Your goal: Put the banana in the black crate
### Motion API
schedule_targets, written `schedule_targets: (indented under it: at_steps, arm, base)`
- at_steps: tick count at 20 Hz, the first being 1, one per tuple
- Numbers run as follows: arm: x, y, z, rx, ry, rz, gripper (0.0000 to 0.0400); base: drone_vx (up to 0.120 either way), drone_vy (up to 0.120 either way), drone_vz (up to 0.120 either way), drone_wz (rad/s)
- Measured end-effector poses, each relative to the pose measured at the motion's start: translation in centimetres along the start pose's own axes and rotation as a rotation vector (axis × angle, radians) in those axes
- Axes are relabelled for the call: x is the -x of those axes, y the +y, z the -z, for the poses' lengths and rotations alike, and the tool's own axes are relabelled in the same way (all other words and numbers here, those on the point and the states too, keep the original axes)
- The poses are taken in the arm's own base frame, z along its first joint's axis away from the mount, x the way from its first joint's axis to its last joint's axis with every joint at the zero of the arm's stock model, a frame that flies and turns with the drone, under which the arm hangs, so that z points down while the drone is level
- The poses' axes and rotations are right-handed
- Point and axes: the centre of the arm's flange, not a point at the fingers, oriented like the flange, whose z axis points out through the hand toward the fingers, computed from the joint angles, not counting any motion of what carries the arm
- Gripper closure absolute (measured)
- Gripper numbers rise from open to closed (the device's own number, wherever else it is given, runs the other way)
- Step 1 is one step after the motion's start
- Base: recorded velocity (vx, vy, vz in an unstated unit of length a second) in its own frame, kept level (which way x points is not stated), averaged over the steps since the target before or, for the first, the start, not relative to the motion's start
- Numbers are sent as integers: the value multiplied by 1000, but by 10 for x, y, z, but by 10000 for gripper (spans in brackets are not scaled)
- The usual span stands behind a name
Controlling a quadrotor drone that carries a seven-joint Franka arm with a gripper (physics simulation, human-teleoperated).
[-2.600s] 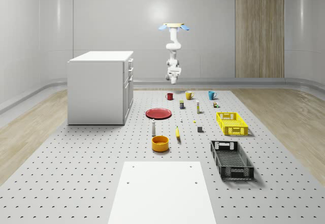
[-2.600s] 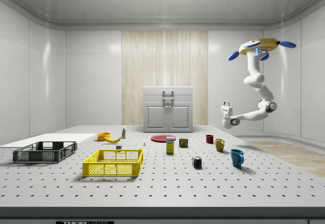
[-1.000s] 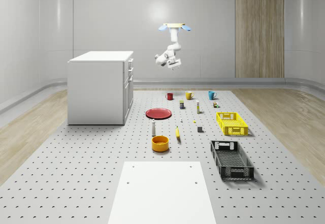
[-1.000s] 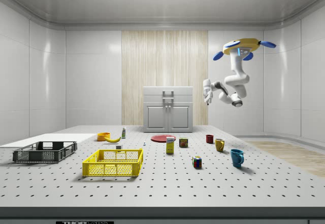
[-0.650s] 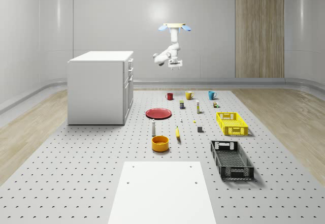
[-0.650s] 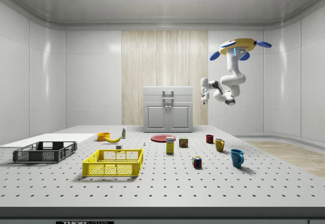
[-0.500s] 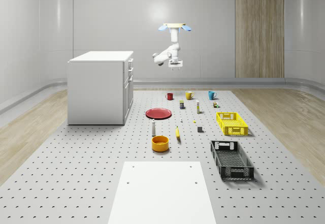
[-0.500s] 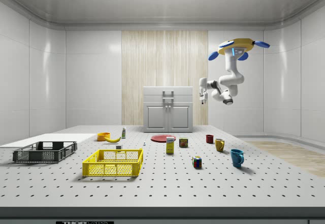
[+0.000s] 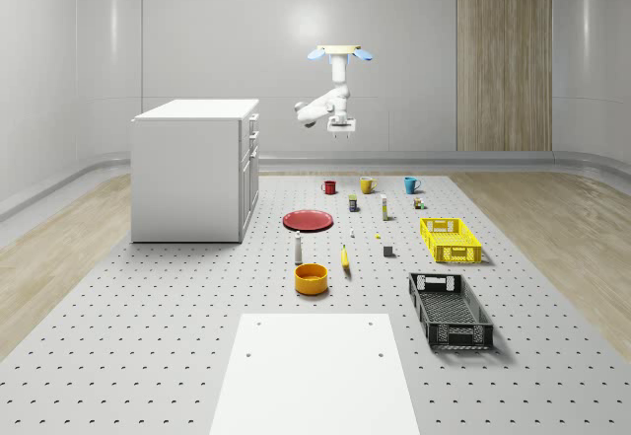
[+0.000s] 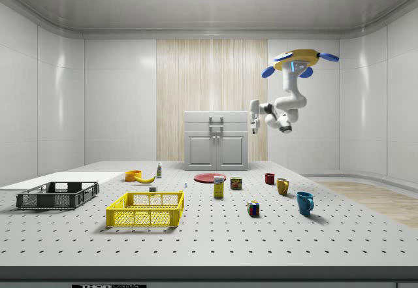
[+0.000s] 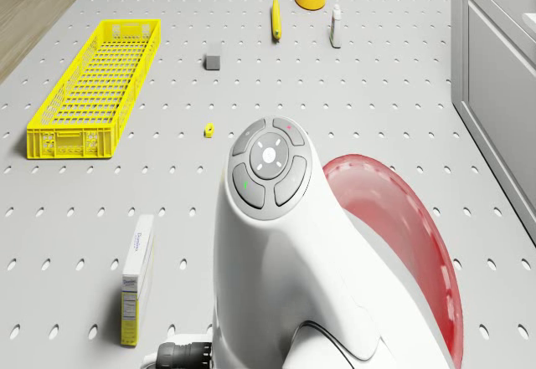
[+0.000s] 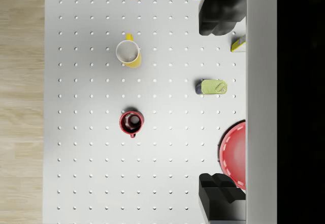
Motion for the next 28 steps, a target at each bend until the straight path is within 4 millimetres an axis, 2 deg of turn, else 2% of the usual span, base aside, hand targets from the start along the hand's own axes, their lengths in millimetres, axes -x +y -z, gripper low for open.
schedule_targets:
  at_steps: [5, 28]
  arm:
    - [0, 0, 0, 3, 3, 0, 0]
    - [0, 0, 0, 4, 5, 0, 0]
  base:
    - [120, 0, -8, 0]
    - [120, 0, -120, 0]
